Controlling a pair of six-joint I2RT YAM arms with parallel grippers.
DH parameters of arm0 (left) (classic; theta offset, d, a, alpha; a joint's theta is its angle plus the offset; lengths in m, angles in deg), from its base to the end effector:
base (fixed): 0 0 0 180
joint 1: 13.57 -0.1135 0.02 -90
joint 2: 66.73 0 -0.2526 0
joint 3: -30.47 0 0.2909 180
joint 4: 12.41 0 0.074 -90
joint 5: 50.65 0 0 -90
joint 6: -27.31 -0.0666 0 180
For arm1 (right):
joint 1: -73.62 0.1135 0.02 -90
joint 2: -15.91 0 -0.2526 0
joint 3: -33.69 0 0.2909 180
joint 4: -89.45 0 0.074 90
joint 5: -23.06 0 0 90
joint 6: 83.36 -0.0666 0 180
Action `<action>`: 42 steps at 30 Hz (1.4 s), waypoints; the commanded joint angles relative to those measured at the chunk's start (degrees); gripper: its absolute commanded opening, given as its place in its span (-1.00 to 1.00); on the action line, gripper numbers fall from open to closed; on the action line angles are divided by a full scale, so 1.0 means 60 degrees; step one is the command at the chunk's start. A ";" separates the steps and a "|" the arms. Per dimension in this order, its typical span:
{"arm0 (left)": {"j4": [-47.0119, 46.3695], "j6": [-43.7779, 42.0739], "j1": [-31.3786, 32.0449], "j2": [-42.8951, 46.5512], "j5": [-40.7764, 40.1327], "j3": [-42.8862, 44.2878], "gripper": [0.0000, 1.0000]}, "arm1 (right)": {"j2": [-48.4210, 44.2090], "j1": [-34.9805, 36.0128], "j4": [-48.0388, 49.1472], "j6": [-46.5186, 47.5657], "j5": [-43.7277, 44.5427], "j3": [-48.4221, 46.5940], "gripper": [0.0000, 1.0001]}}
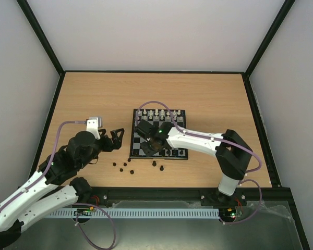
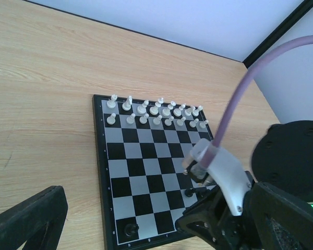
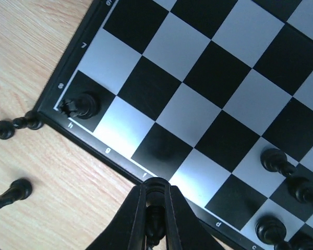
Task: Set up the chess pieces on the board
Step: Place the chess piece on the chessboard.
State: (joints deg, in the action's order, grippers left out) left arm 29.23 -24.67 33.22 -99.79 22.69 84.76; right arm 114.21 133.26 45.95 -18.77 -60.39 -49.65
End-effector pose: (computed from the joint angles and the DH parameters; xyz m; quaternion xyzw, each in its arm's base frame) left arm 0.1567 -0.1390 0.3086 -0.0203 0.8165 -0.2929 0.4971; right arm 0.2142 0.3506 0.1689 -0.2679 0.9228 0.1429 0.2371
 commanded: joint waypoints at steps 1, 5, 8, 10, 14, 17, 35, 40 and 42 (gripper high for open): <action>0.0197 -0.0010 -0.0057 0.0151 -0.0223 0.0292 0.98 | 0.0652 -0.0117 -0.0387 0.0356 -0.0104 -0.0606 -0.85; 0.0214 -0.0017 -0.0053 0.0271 -0.0239 0.0271 0.98 | 0.1053 -0.0138 -0.0482 0.0416 -0.0062 -0.0910 -0.85; 0.0189 -0.0050 -0.0048 0.0331 -0.0266 0.0258 0.98 | 0.1265 -0.0153 -0.0601 0.0439 0.0055 -0.1056 -0.85; 0.0178 -0.0074 -0.0057 0.0324 -0.0280 0.0260 0.98 | 0.1359 -0.0167 -0.0659 0.0466 0.0106 -0.1096 -0.85; 0.0185 -0.0068 -0.0048 0.0353 -0.0249 0.0216 0.98 | 0.1572 -0.0213 -0.0762 0.0467 0.0198 -0.1174 -0.84; 0.0170 -0.0078 -0.0056 0.0377 -0.0255 0.0216 0.98 | 0.1687 -0.0227 -0.0798 0.0452 0.0270 -0.1171 -0.84; 0.0185 -0.0038 -0.0057 0.0434 -0.0181 0.0189 0.98 | 0.1767 -0.0257 -0.0690 0.0445 0.0041 -0.0978 -0.76; 0.0186 -0.0060 -0.0058 0.0385 -0.0174 0.0186 0.98 | 0.1670 -0.0257 -0.0659 0.0439 -0.0032 -0.0887 -0.72; 0.0175 -0.0063 -0.0056 0.0390 -0.0181 0.0186 0.98 | 0.1604 -0.0255 -0.0642 0.0426 -0.0099 -0.0845 -0.71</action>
State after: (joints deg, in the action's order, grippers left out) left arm 30.11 -24.74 33.22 -97.47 21.81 84.76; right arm 124.47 132.08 44.69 -16.50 -60.17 -55.50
